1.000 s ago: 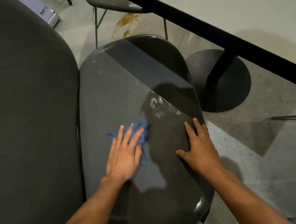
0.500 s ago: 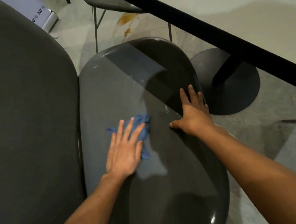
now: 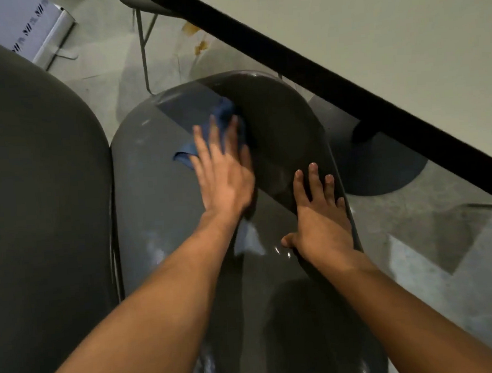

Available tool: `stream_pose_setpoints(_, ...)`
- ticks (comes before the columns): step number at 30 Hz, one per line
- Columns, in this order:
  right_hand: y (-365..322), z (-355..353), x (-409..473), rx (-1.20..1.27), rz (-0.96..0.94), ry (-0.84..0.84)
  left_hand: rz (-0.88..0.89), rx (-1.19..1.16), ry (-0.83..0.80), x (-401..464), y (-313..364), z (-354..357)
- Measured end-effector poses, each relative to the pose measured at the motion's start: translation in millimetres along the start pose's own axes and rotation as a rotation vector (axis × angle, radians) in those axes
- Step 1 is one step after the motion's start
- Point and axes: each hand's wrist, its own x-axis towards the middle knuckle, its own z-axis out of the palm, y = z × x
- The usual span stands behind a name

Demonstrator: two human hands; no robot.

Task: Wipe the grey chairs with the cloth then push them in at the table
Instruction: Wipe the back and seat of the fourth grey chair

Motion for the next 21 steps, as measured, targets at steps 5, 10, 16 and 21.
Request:
stream_pose_setpoints(5, 5, -3, -3, 0.024, -0.029, 0.009, 0.551, 0.123, -0.171, -61, -26, 10)
stream_pose_setpoints(10, 4, -4, 2, 0.021, -0.021, -0.029, 0.292, 0.109, -0.104, -48, -90, -17)
stream_pose_setpoints(16, 9, -3, 7, 0.028, -0.018, -0.05, -0.072, -0.039, 0.017, -3, -27, -9)
stream_pose_setpoints(21, 10, -1, 6, 0.041, -0.016, -0.02, 0.367, -0.01, -0.154, -56, -14, 5)
